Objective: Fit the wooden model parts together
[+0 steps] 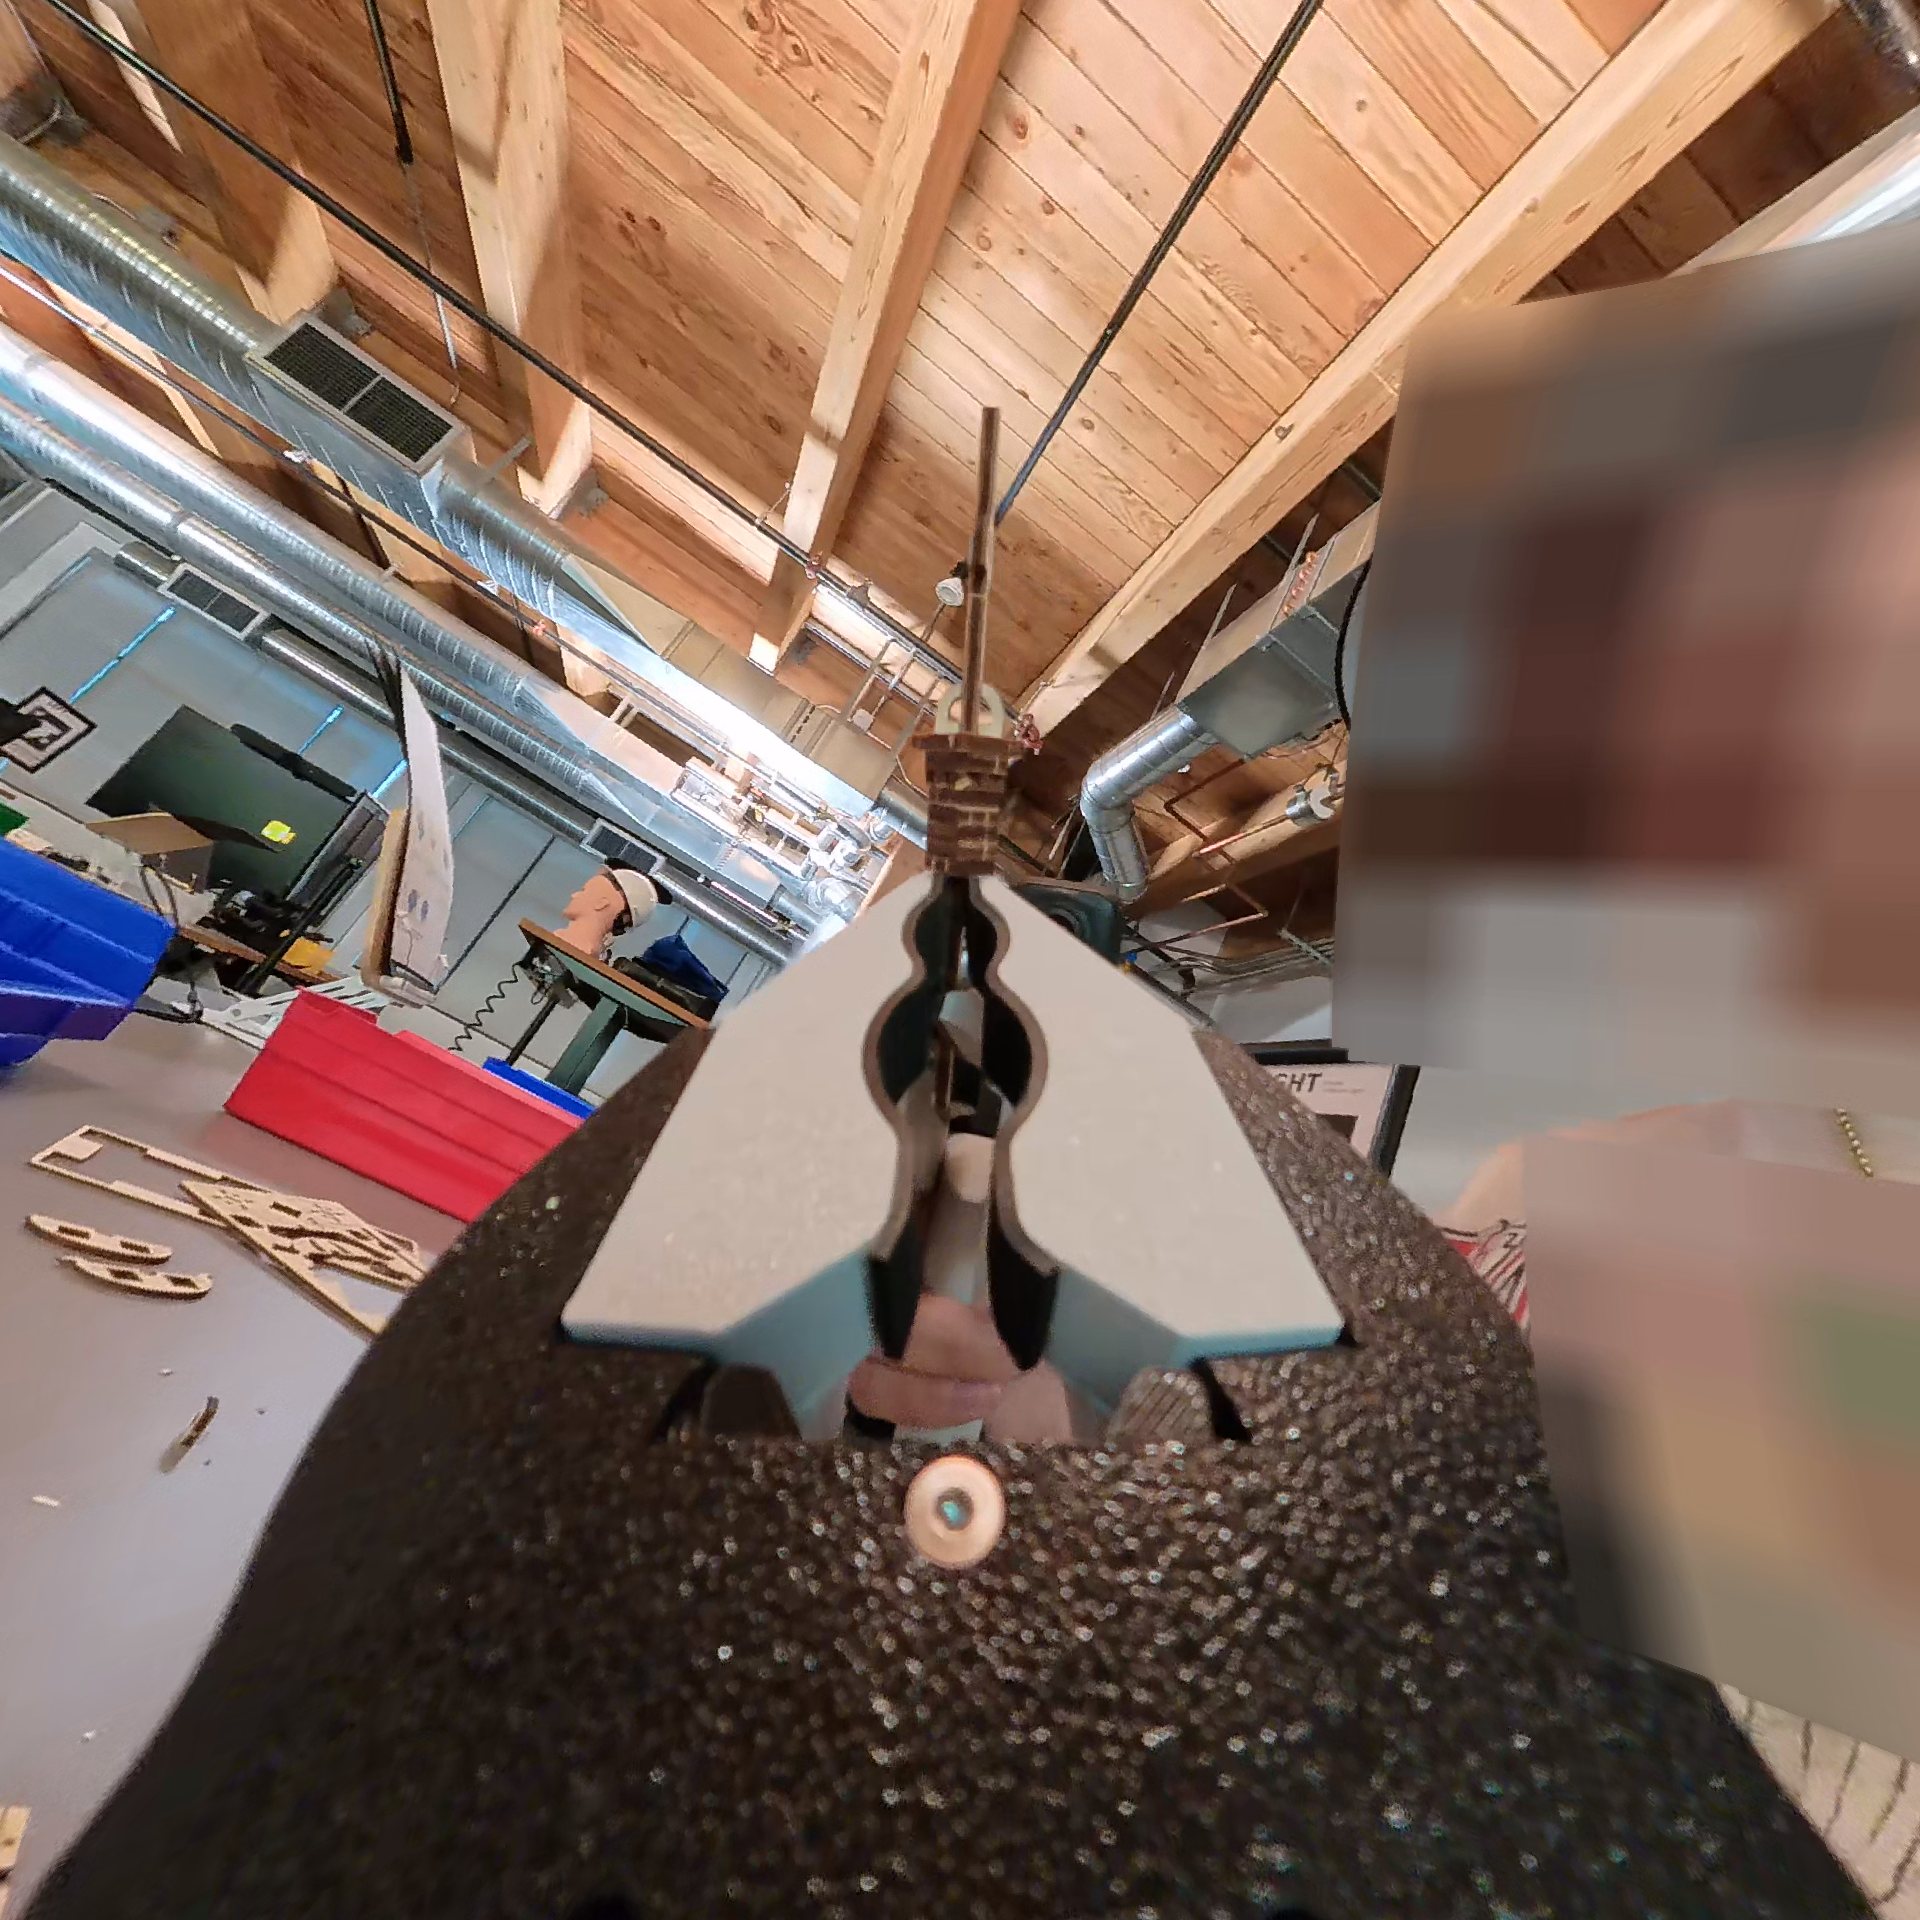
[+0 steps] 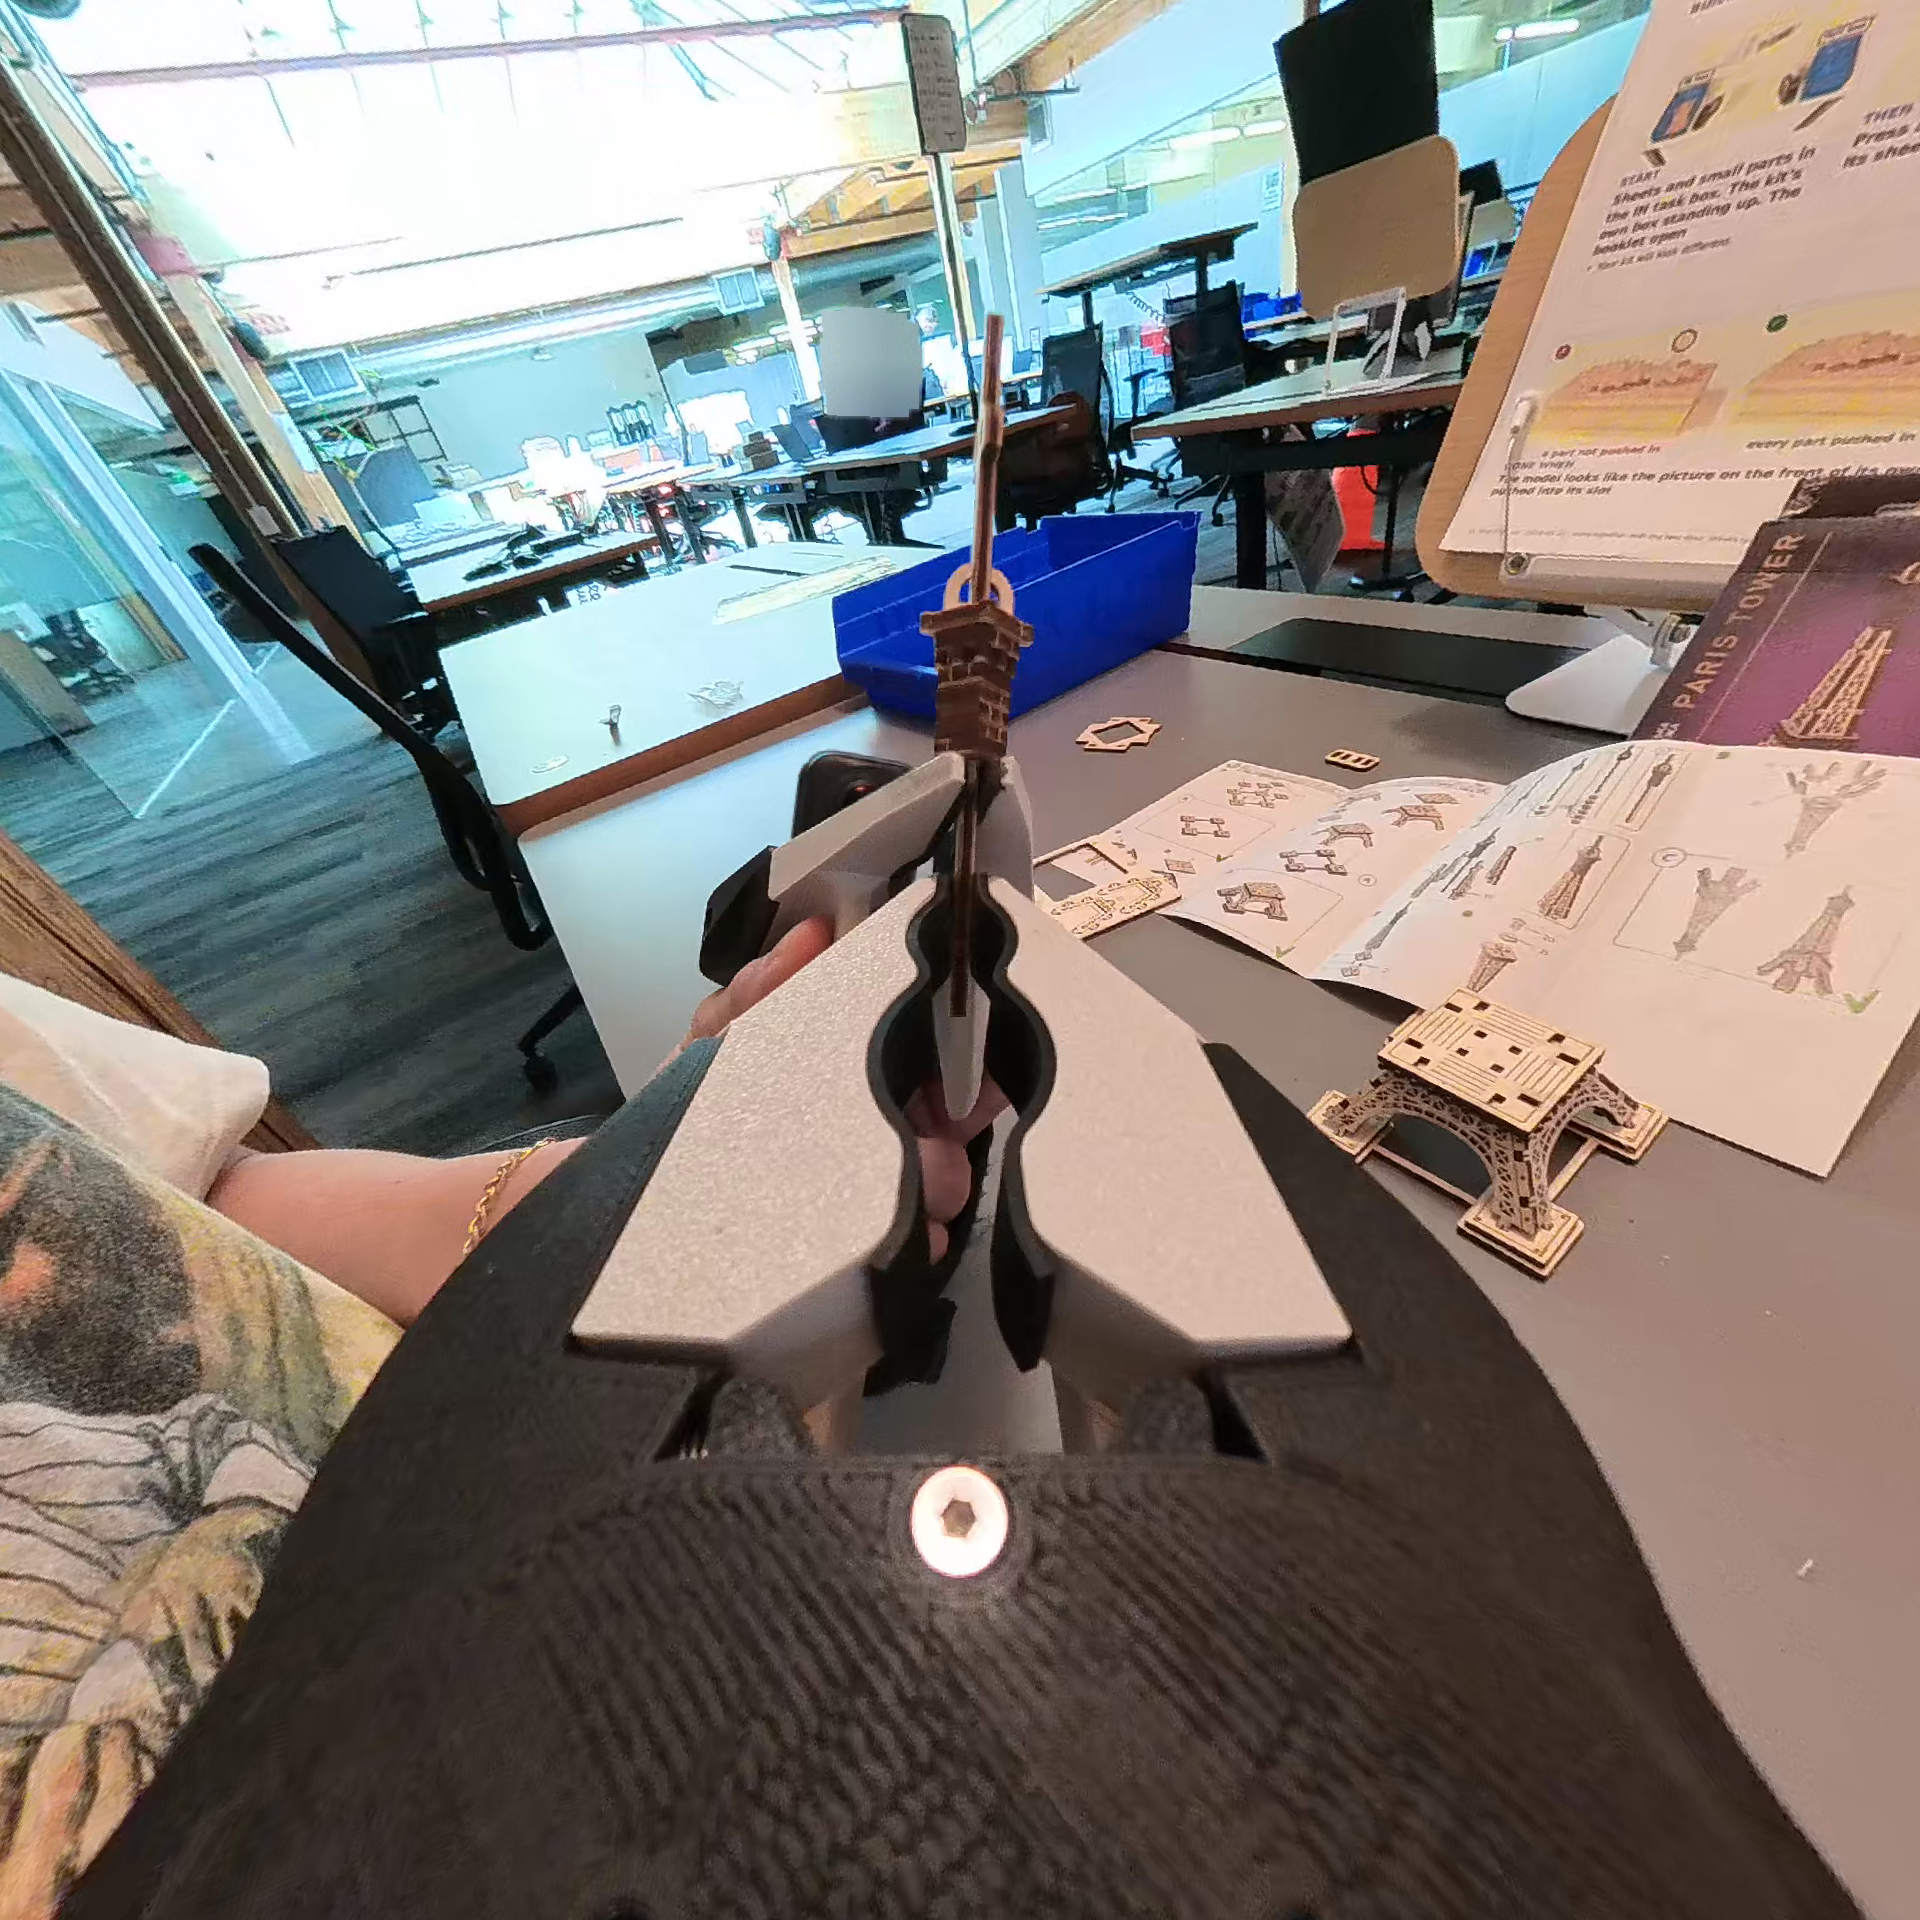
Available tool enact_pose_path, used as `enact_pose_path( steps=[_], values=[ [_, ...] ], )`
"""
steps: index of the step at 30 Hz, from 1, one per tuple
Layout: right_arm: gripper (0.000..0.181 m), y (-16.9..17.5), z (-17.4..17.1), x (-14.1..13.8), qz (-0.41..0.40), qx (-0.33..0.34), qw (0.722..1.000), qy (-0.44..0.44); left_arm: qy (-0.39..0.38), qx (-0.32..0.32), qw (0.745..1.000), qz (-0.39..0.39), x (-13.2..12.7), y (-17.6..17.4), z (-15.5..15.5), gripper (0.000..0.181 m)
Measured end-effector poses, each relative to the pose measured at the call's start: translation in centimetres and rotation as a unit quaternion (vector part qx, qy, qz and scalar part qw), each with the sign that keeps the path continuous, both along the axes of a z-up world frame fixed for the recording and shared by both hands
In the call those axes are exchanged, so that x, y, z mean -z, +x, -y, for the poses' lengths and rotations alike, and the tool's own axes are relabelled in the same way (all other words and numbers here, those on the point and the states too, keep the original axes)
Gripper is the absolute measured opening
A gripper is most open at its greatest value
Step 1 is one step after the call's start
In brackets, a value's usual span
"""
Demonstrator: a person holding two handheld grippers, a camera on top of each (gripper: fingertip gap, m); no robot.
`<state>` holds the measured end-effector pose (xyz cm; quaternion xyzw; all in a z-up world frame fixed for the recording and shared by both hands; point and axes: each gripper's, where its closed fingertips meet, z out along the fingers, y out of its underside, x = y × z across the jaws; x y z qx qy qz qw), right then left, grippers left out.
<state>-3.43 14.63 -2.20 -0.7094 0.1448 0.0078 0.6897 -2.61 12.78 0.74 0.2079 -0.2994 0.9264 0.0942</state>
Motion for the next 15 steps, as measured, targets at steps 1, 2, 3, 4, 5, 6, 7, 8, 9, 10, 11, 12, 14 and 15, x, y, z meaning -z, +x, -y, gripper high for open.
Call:
enact_pose_path(
  steps=[1,2,3,4,5,6,7,8,9,10,11,12,14,15],
  values=[
    [0.000,0.1,0.0,0.1,0.000,0.001,1.000,-0.001,0.001,-0.005,1.000,-0.003,0.1,0.1,0.0,0.000],
    [0.000,0.1,0.0,0.2,-0.002,0.000,1.000,-0.001,0.000,-0.004,1.000,-0.006,0.2,0.2,0.0,0.000],
    [0.000,0.1,0.0,0.2,-0.004,-0.002,1.000,-0.001,0.000,-0.005,1.000,-0.008,0.2,0.2,-0.1,0.000],
    [0.000,0.1,0.0,0.3,-0.007,-0.004,1.000,0.000,0.000,-0.007,1.000,-0.009,0.3,0.2,-0.1,0.000],
    [0.000,0.1,0.0,0.3,-0.008,-0.005,1.000,-0.001,-0.002,-0.003,1.000,-0.008,0.3,0.1,0.0,0.000],
    [0.000,0.1,0.1,0.4,-0.009,-0.007,1.000,-0.004,-0.002,0.005,1.000,-0.005,0.3,0.0,0.1,0.000],
    [0.000,0.0,0.3,0.4,-0.008,-0.008,1.000,-0.011,0.007,0.012,1.000,-0.002,0.4,0.0,0.4,0.000],
    [0.000,0.2,0.6,0.5,0.002,-0.004,1.000,-0.025,0.025,0.018,1.000,-0.003,0.5,0.1,0.7,0.000],
    [0.000,0.4,1.0,0.6,0.013,-0.001,0.999,-0.043,0.051,0.018,0.999,-0.001,0.6,0.2,1.0,0.001],
    [0.000,0.5,1.5,0.6,0.020,-0.002,0.998,-0.060,0.083,0.010,0.996,-0.002,0.9,0.4,1.2,0.007],
    [0.000,0.8,2.0,0.7,0.029,0.000,0.996,-0.080,0.116,-0.006,0.993,-0.006,1.1,0.8,1.2,0.013],
    [0.000,1.2,2.7,0.8,0.047,0.008,0.993,-0.105,0.147,-0.026,0.989,0.003,1.1,0.9,0.8,0.019],
    [0.000,1.3,3.9,1.8,0.089,-0.019,0.979,-0.180,0.236,-0.089,0.968,0.019,1.6,1.5,-0.1,0.031],
    [0.000,1.5,4.6,2.4,0.114,-0.023,0.969,-0.219,0.285,-0.121,0.950,0.024,1.8,1.8,-0.6,0.036]
  ],
)
